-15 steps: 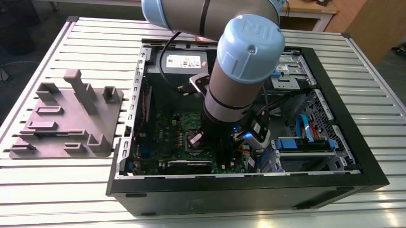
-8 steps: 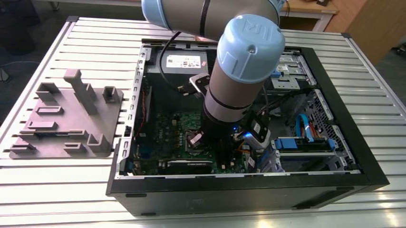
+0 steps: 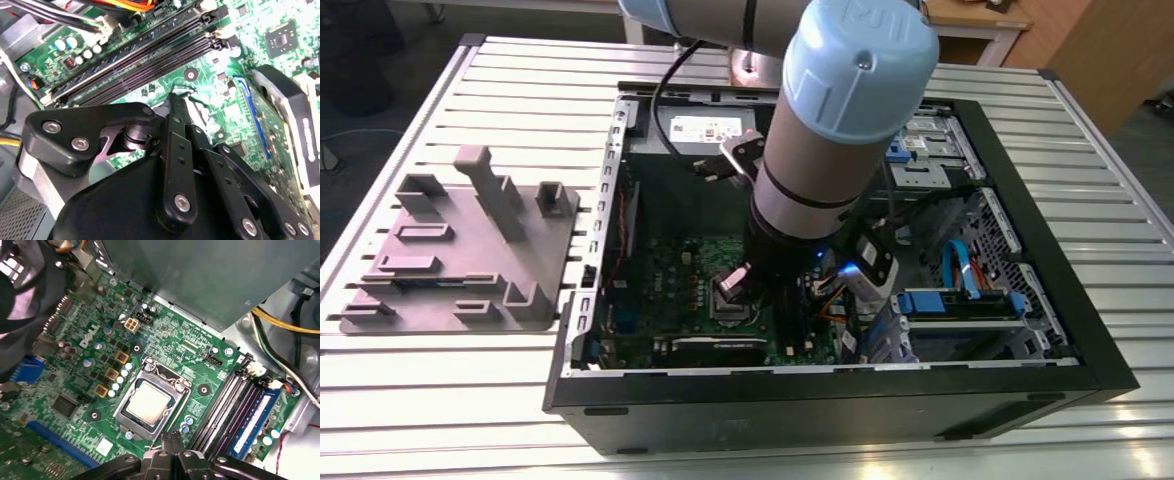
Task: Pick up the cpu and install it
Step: 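Install the first cpu locking lever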
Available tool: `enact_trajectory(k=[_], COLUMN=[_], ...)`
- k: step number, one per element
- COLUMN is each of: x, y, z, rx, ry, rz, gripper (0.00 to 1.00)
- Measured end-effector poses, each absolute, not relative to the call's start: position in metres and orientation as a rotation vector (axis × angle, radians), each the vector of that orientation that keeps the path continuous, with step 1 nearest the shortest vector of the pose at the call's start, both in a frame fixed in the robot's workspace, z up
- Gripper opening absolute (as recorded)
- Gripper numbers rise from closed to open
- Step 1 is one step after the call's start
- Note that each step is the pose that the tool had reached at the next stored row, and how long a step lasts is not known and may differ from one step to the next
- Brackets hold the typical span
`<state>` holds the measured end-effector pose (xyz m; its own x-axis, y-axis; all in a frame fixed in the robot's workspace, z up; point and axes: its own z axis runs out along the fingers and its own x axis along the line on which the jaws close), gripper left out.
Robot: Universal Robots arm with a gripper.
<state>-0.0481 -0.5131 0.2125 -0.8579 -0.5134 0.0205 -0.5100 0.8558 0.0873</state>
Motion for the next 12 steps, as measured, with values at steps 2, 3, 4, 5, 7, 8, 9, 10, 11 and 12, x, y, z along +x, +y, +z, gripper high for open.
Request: enact_trajectory(k=[2, 3, 4, 5, 7, 8, 9, 10, 11, 12], x=[-0.048, -0.048, -0.049, -0.051, -0.056, -0.060, -0.063, -0.067, -0.070, -0.073], y=[-0.513, -0.513, -0.513, -0.513, -0.512, -0.511, -0.510, -0.509, -0.508, -0.507], z=[0.213, 0.213, 0.213, 0.213, 0.212, 0.212, 0.212, 0.212, 0.212, 0.212], rx=[0.823, 0.823, 0.823, 0.823, 0.824, 0.824, 0.825, 0.825, 0.826, 0.826], ry=[-2.985, -2.985, -2.985, -2.985, -2.987, -2.988, -2.989, -2.991, -2.992, -2.994], rz=[-0.122, -0.122, -0.122, -0.122, -0.121, -0.121, -0.120, -0.119, -0.119, -0.118], gripper=[0.10, 0.10, 0.10, 0.10, 0.10, 0.10, 0.10, 0.10, 0.10, 0.10])
